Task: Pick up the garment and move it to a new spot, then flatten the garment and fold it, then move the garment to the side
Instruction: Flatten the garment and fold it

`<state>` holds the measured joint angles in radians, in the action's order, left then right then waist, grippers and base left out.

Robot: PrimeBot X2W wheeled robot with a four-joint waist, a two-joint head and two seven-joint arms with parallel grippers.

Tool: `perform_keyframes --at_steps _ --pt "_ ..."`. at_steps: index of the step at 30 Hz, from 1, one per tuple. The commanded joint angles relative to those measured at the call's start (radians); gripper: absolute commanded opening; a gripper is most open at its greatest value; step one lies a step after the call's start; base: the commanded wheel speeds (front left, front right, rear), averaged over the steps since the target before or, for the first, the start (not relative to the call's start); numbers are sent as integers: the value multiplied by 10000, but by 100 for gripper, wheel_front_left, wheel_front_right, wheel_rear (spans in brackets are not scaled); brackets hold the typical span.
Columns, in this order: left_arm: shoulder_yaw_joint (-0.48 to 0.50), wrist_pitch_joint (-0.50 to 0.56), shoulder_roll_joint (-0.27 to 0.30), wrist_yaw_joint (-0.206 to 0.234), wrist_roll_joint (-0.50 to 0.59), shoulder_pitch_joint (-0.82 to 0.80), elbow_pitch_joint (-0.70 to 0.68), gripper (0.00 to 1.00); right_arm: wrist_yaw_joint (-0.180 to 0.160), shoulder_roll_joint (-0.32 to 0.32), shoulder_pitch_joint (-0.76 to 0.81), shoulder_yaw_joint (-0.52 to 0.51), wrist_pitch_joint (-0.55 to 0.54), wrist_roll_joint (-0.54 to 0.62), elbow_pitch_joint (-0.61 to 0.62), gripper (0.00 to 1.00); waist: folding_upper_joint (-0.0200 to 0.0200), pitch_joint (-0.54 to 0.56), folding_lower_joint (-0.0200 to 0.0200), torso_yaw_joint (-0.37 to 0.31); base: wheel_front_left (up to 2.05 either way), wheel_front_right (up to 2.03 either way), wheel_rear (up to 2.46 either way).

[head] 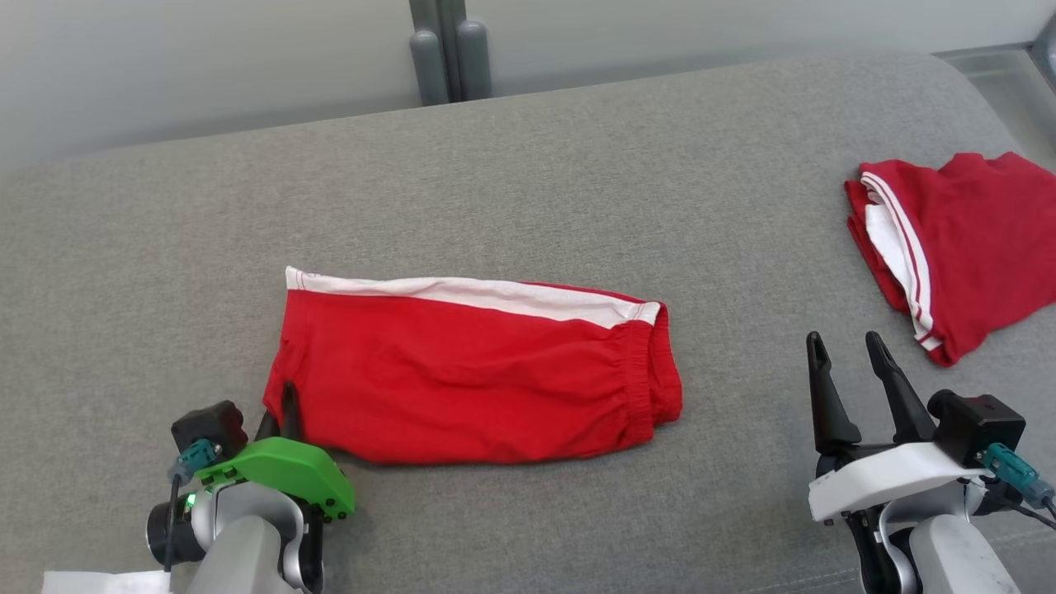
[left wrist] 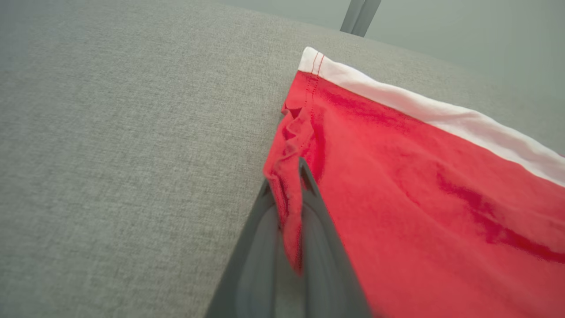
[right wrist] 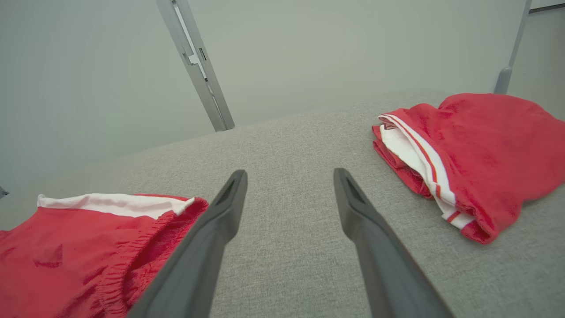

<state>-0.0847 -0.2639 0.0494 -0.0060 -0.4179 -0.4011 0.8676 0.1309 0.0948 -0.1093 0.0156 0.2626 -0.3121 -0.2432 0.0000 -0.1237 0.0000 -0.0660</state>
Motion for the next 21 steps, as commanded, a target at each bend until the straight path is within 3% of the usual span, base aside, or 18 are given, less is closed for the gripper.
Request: perform_keyframes --at_steps 1,5,6,7,8,9,14,21 --pt "-168 1 42 159 -73 263 -214 0 -7 28 87 75 25 14 -6 100 0 308 0 572 0 0 0" --pt "-597 2 41 420 -372 634 -687 0 -7 86 -40 279 25 -18 -38 100 0 128 0 780 0 0 0" --pt "-679 2 40 467 -447 699 -798 10 -7 94 -105 343 25 -25 -58 100 0 101 0 828 0 0 0" --pt "-679 2 40 467 -447 699 -798 10 -7 94 -105 343 25 -25 -58 100 0 101 0 828 0 0 0" --pt "-781 2 39 519 -494 757 -908 45 -7 98 -160 405 25 -32 -68 100 0 70 0 886 0 0 0" --pt "-890 2 39 571 -514 790 -1049 100 -7 89 -226 454 25 -46 -67 100 0 35 0 951 0 0 0" --pt "-1358 2 38 817 -330 905 -1781 100 -7 37 -618 893 25 -45 -314 100 0 -128 0 1484 0 0 0" --pt "-1671 4 34 953 45 824 -2496 100 -7 -122 -1378 1255 25 267 -1825 100 0 -406 0 2399 0 0 0"
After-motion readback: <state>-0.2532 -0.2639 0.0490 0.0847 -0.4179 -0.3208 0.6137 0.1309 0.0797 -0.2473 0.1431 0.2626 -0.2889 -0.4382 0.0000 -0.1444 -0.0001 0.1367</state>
